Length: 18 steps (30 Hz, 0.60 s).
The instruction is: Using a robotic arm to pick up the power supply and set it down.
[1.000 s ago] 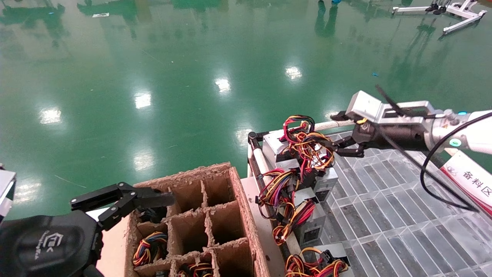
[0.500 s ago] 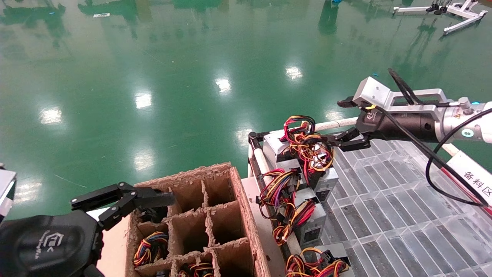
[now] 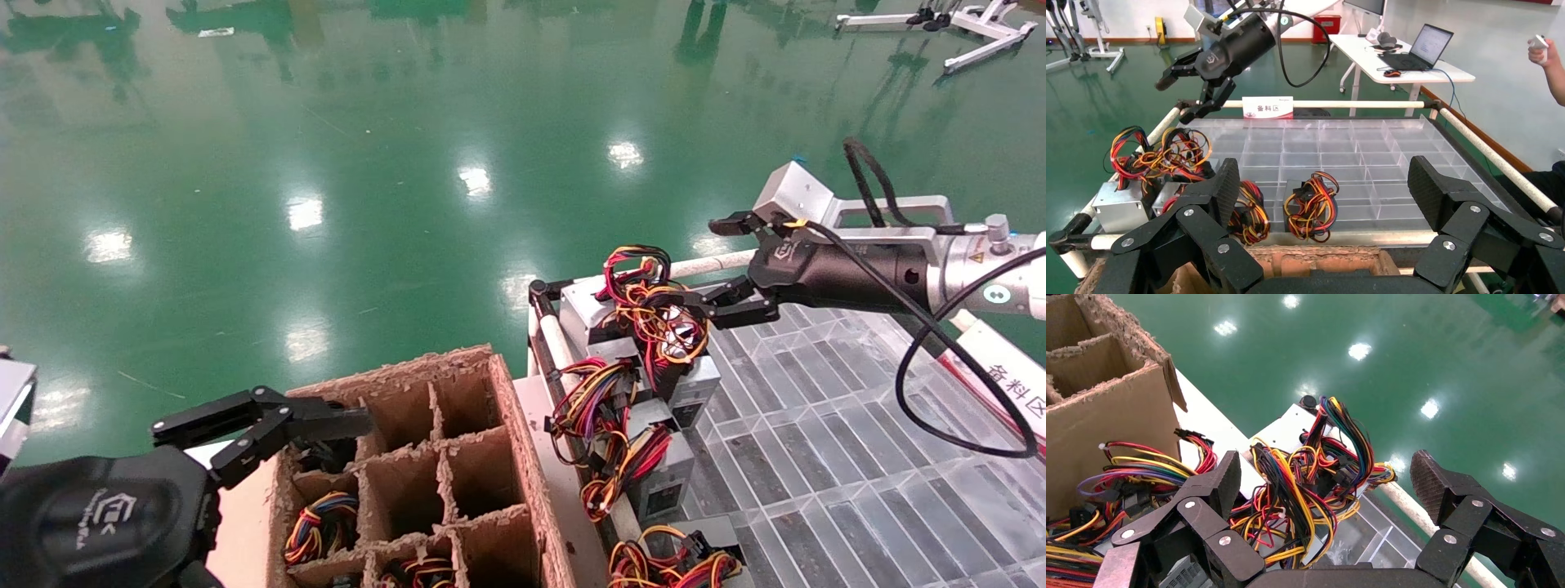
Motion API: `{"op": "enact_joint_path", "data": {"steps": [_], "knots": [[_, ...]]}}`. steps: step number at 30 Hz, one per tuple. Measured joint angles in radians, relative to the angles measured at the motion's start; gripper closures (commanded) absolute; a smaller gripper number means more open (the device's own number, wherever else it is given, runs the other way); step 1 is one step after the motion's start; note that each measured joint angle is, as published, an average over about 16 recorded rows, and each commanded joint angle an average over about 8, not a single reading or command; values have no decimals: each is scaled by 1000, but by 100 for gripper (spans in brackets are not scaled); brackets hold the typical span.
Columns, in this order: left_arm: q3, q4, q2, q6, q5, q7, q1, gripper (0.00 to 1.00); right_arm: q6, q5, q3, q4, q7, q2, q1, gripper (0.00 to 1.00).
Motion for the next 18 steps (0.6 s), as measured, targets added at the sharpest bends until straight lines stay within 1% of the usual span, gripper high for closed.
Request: {"op": "enact_joint_path", "data": {"steps": [6,18], "knots": [[0,0,0,0,0,0,0,0,-25,39,45,95,45,34,-64,0],[0,0,0,0,0,0,0,0,-73,129,155,362,167,122,-238,0]]}}
